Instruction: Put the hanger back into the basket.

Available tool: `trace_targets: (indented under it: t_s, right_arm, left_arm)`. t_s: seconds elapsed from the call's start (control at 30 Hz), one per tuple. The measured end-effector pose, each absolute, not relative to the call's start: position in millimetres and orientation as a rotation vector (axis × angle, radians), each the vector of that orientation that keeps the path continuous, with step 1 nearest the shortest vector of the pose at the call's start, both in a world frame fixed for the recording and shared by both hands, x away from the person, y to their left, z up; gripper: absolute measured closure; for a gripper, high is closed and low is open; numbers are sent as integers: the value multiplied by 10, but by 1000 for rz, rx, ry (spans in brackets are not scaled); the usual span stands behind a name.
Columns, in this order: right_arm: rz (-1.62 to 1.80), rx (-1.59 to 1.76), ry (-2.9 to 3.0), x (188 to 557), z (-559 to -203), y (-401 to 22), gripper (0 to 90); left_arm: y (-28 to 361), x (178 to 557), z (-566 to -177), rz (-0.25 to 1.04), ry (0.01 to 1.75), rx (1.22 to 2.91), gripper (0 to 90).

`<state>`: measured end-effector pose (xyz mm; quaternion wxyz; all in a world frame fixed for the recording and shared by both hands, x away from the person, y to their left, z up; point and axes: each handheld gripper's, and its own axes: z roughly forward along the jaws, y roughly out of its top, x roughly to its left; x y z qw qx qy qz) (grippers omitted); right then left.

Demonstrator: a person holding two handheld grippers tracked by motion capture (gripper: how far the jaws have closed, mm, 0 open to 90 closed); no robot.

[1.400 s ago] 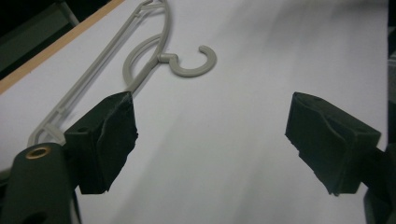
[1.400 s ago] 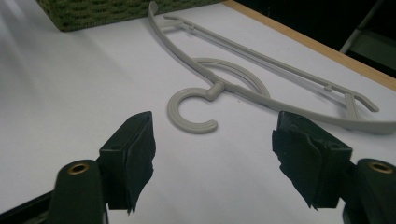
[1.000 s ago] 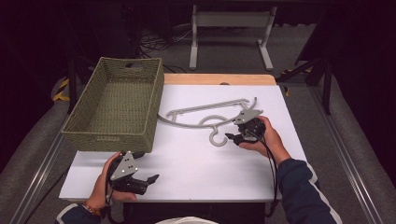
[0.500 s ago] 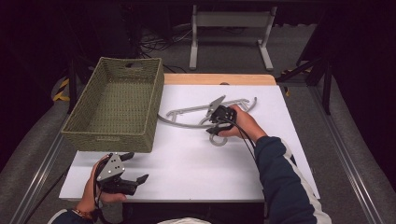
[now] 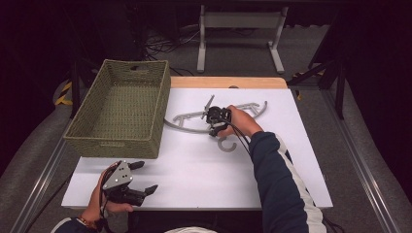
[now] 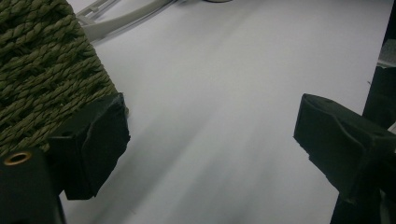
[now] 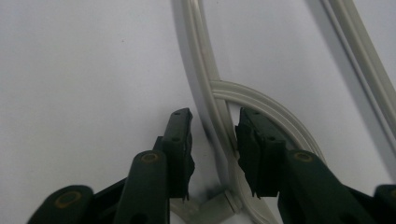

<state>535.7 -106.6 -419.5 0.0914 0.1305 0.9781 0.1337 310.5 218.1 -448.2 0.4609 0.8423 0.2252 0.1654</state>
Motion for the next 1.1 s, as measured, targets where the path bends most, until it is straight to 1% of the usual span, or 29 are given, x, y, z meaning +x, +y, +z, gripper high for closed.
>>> trace_targets:
  t_s: [0.07, 0.17, 0.27, 0.37, 0.47, 0.73, 0.9, 1.03, 1.1]
  right_arm:
    - [386, 373, 2912, 5383, -4204, -1062, 702]
    - [362, 362, 2973, 5467, -4208, -1041, 717]
    - [308, 302, 3032, 5508, -4195, -995, 790]
    - [226, 205, 3041, 5488, -4190, -917, 811]
    - [217, 145, 3023, 5450, -4191, -906, 825]
    - [396, 288, 2950, 5348, -4185, -1121, 833]
    - [642, 400, 2819, 5259, -3951, -1335, 833]
    - [907, 479, 2652, 5123, -3659, -1489, 833]
    - [939, 484, 2633, 5101, -3622, -1509, 833]
  left_arm:
    - [2172, 3113, -4477, 412, 552, 2076, 111]
    - [2164, 3110, -4485, 399, 549, 2076, 111]
    - [2177, 3116, -4484, 392, 544, 2075, 112]
    - [2187, 3122, -4490, 381, 544, 2069, 112]
    - [2186, 3118, -4502, 371, 538, 2075, 113]
    - [2149, 3112, -4499, 374, 536, 2075, 113]
    - [2152, 3102, -4489, 381, 542, 2070, 114]
    - [2136, 3118, -4479, 387, 535, 2069, 119]
    - [2118, 3127, -4472, 390, 527, 2070, 120]
